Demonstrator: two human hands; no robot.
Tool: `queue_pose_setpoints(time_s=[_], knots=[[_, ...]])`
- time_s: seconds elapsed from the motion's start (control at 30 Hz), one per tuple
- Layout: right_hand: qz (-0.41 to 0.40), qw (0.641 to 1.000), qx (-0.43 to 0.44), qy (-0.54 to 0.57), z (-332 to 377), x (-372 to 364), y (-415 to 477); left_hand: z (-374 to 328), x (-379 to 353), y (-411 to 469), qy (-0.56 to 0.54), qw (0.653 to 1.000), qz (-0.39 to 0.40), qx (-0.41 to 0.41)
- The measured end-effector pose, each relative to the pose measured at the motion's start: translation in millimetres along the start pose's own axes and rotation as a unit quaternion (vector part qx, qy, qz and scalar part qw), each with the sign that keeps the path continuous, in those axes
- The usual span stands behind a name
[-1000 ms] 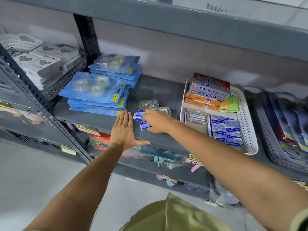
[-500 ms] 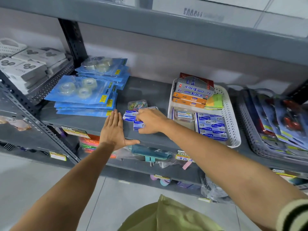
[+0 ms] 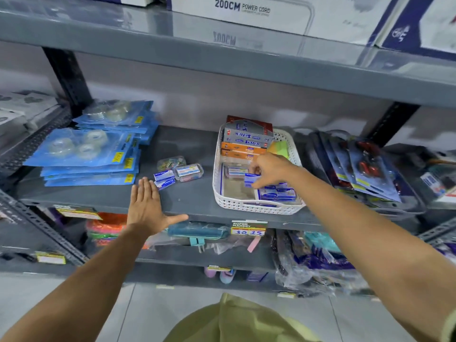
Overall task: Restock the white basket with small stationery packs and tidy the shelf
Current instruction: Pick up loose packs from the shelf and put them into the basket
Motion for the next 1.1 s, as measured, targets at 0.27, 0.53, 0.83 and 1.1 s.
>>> queue_pose_setpoints(time_s=[0.27, 0.53, 0.83, 1.1], knots=[[0.065, 0.995, -0.03, -0.067, -43.3, -29.4, -20.7, 1.5, -1.8, -0.2, -0.016, 1.0, -0.01, 0.001], [0.041, 0.996, -0.023, -0.079, -48.0, -37.4, -26.6, 1.1, -1.8, -1.5, -0.008, 1.0, -0.013, 0.001], [0.064, 0.996, -0.012, -0.06, -51.7, -41.9, -30.2, 1.9, -3.0, -1.1, -0.01, 1.0, -0.014, 0.001], [0.069, 0.994, -0.054, 0.062, -57.1, -44.7, -27.3, 2.0, -2.3, -1.3, -0.015, 1.0, -0.015, 0.003]])
Point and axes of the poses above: each hand's wrist, its own y-axis towards the middle knuckle, its own x-axis out of the back of the hand, z = x × y, the point moved 10 cm from there along y, towards the middle knuckle, and after that the axes turned 8 degrees about -x, right-handed, at the moved point
